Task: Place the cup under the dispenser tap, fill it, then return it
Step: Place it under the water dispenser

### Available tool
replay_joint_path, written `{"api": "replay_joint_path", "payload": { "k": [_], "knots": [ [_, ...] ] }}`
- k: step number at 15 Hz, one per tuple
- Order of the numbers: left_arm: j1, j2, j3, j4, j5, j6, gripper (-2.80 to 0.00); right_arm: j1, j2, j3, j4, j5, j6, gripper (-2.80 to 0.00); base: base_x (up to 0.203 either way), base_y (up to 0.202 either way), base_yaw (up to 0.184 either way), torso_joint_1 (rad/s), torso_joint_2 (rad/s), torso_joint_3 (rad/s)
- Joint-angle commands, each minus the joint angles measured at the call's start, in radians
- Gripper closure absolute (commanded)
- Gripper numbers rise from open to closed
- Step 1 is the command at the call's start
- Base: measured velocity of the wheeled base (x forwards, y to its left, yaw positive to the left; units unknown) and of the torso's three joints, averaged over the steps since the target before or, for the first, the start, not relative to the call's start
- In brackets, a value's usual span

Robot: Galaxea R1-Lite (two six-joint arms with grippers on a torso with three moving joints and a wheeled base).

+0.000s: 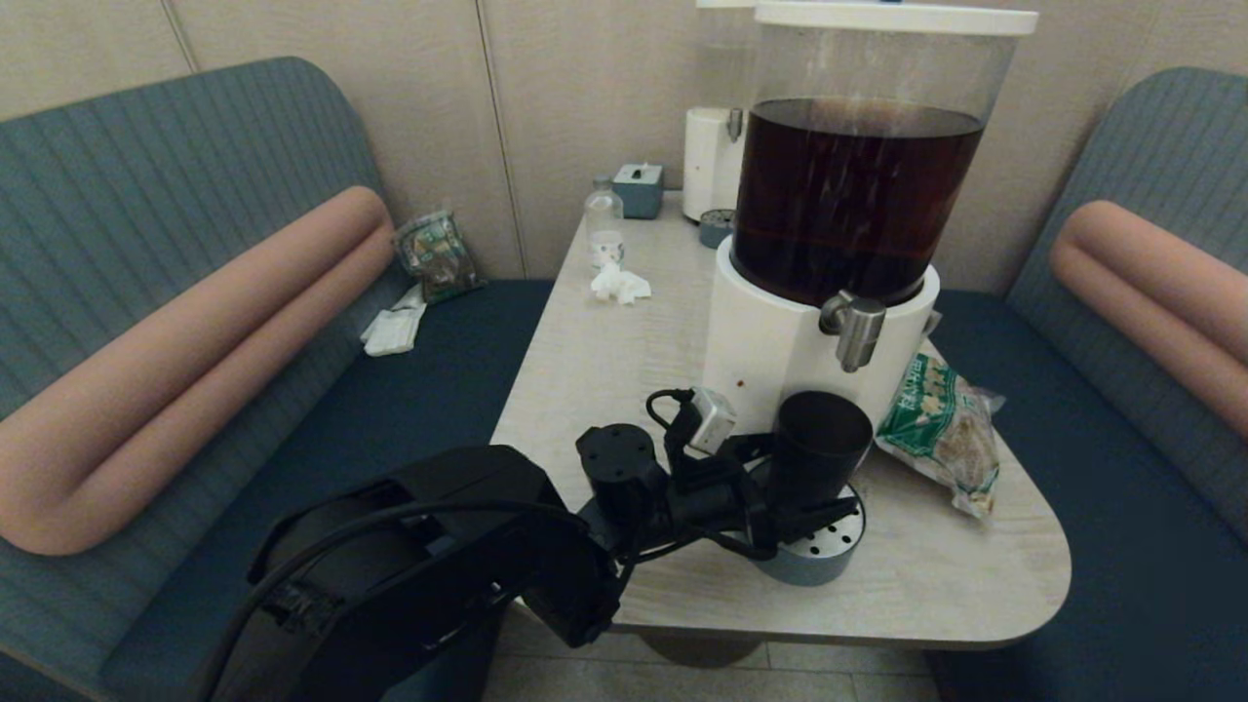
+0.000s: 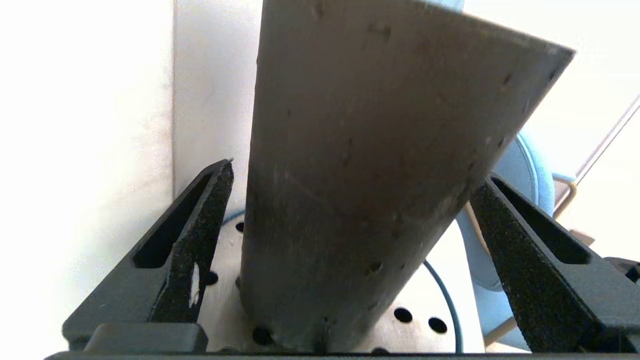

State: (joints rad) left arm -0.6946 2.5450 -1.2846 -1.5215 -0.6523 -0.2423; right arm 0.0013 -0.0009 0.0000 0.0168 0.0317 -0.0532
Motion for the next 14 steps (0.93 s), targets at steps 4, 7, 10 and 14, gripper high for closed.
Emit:
{"api": "replay_joint_path", "payload": {
  "k": [4,7,10,14],
  "knots": [
    [-0.003,-0.011,0.021,-0.009,-0.003,0.000,-2.80,0.000,-0.001,0.002,0.000,0.001,0.000,0.00,0.000,0.000,0.000,0.000,0.00,0.000],
    [-0.003,-0.017,0.036,-0.009,-0.003,0.001,-2.80,0.000,-0.001,0.002,0.000,0.001,0.000,0.00,0.000,0.000,0.000,0.000,0.00,0.000],
    [-0.003,-0.029,0.050,-0.009,-0.003,0.003,-2.80,0.000,-0.001,0.002,0.000,0.001,0.000,0.00,0.000,0.000,0.000,0.000,0.00,0.000],
    [0.003,-0.057,0.090,-0.009,-0.002,0.004,-2.80,0.000,-0.001,0.002,0.000,0.001,0.000,0.00,0.000,0.000,0.000,0.000,0.00,0.000]
  ]
}}
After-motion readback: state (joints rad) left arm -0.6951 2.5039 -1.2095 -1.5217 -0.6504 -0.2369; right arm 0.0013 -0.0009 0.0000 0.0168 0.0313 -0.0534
